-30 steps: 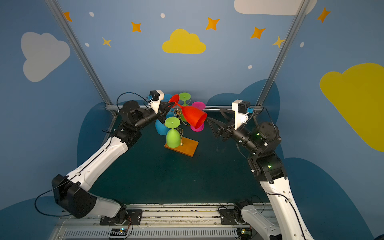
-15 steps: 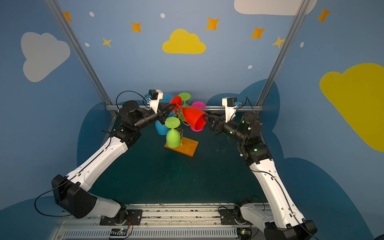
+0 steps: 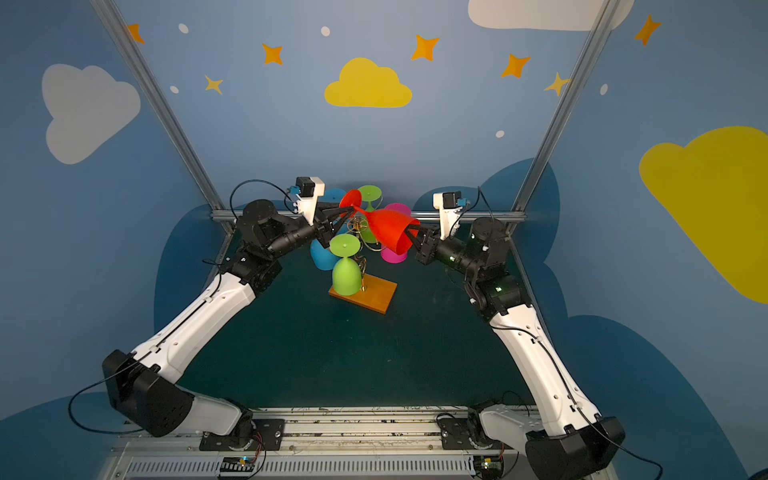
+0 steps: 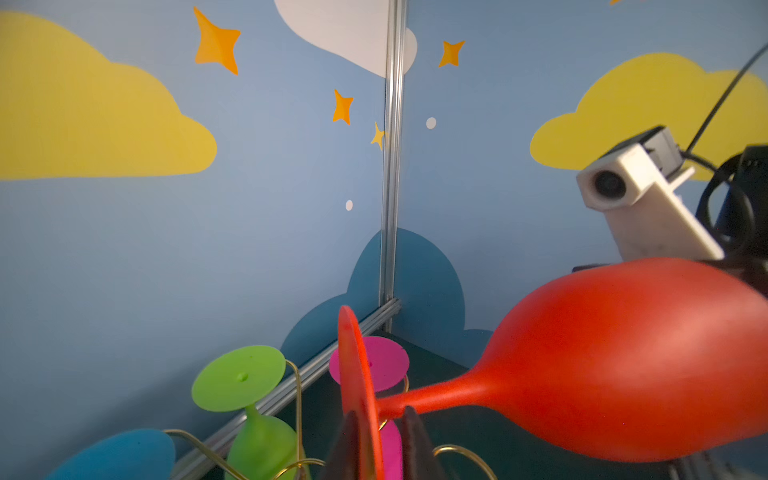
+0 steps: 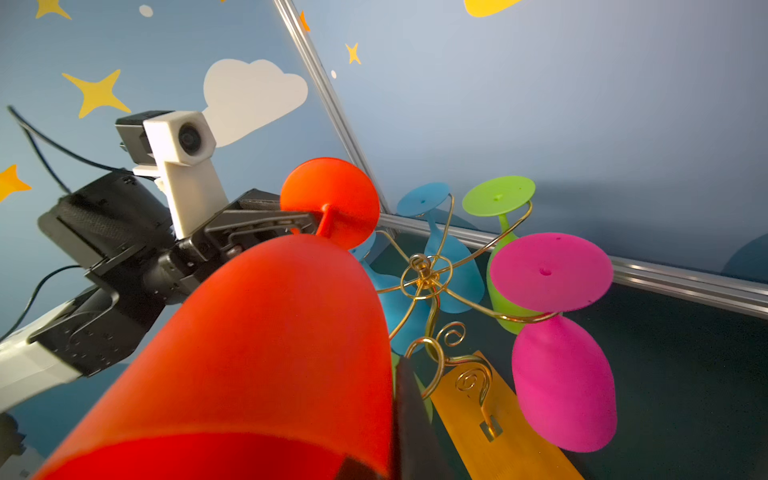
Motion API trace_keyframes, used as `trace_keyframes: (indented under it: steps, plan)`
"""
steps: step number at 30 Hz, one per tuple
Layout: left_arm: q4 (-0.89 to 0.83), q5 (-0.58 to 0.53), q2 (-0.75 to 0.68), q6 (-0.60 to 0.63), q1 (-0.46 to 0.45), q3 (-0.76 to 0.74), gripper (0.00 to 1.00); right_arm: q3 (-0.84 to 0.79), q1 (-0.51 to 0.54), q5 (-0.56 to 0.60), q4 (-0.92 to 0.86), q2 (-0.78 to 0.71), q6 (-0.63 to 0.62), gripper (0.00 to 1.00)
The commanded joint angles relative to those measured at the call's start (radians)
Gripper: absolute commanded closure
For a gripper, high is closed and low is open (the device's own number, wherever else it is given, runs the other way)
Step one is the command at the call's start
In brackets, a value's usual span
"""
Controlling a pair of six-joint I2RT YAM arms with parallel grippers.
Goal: Take the wine glass off the wine glass rack
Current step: 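Close right gripper on red glass bowl while left gripper releases foot and withdraws, then lower the red glass with the right gripper upright onto the table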
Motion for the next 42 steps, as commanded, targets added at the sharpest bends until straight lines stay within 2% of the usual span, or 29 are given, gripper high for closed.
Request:
trace_keyframes:
  steps: [1, 6, 9, 17, 19, 26, 32, 35, 42]
  plan:
    - [0.009, -0.015, -0.018, -0.004, 0.005, 0.017, 0.40, 0.057, -0.007, 0.038, -0.011, -0.013, -0.010, 1.00]
    - [0.015, -0.067, -0.053, 0.007, 0.017, -0.010, 0.22, 0.104, -0.062, 0.137, -0.124, -0.063, -0.084, 1.00]
    - [0.033, -0.085, -0.084, -0.007, 0.045, -0.036, 0.10, 0.143, -0.115, 0.238, -0.251, -0.105, -0.150, 1.00]
    - [0.104, -0.037, -0.164, -0.194, 0.215, -0.132, 0.01, 0.251, -0.212, 0.587, -0.647, -0.157, -0.295, 1.00]
    - [0.157, -0.010, -0.181, -0.213, 0.245, -0.171, 0.01, 0.277, -0.218, 0.620, -0.722, -0.135, -0.317, 1.00]
    - [0.191, 0.097, -0.194, -0.315, 0.329, -0.207, 0.01, 0.394, -0.220, 0.663, -0.943, 0.063, -0.368, 1.00]
    - [0.216, 0.159, -0.212, -0.425, 0.401, -0.251, 0.01, 0.468, -0.216, 0.710, -0.978, 0.256, -0.397, 1.00]
    - [0.206, 0.159, -0.226, -0.450, 0.425, -0.262, 0.01, 0.525, -0.215, 0.748, -0.982, 0.357, -0.411, 1.00]
    - [0.161, 0.106, -0.281, -0.406, 0.430, -0.287, 0.01, 0.737, -0.202, 0.739, -1.093, 0.633, -0.437, 1.00]
